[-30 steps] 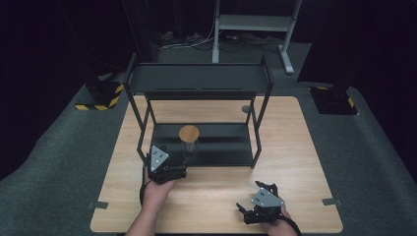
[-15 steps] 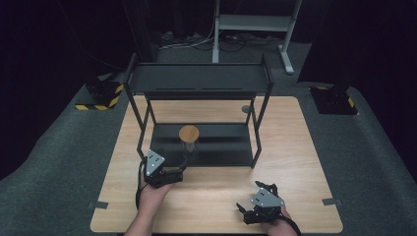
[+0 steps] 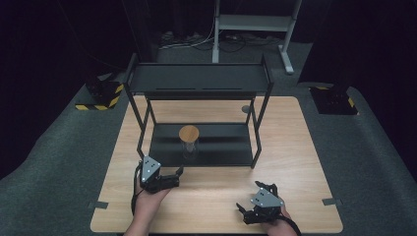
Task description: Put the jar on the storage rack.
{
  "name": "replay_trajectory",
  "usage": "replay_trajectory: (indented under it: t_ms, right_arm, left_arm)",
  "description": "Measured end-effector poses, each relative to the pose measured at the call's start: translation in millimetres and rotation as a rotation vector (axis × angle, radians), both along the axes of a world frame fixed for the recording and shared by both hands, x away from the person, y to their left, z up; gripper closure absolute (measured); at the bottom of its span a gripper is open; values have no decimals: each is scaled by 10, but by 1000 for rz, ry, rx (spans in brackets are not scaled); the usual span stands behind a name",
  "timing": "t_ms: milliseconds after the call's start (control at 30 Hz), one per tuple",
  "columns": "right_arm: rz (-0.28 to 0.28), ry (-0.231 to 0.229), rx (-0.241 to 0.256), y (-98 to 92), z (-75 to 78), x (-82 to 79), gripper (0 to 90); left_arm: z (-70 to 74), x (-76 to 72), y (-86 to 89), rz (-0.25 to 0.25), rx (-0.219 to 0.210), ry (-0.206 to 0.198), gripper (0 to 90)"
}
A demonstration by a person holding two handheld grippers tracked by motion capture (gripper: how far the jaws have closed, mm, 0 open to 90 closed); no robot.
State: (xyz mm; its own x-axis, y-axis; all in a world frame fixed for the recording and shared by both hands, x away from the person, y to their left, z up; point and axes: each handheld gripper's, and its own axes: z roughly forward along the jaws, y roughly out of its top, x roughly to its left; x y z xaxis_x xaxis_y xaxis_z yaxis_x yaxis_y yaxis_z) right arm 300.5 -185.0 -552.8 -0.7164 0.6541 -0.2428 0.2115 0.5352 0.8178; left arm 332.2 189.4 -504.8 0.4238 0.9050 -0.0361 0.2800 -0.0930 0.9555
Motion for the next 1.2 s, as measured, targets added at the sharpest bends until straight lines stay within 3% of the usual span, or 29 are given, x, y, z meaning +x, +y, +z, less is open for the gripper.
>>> replay_trajectory:
  t_ms: [567,1200]
  right_arm:
    - [0,-2,-8,5,-1,-1,0]
    - [-1,-4,-15,9,-3,0,0]
  left_arm:
    - [-101,-216,108,10,-17,9,8]
    - [-279,-403,156,-3,10,50,8]
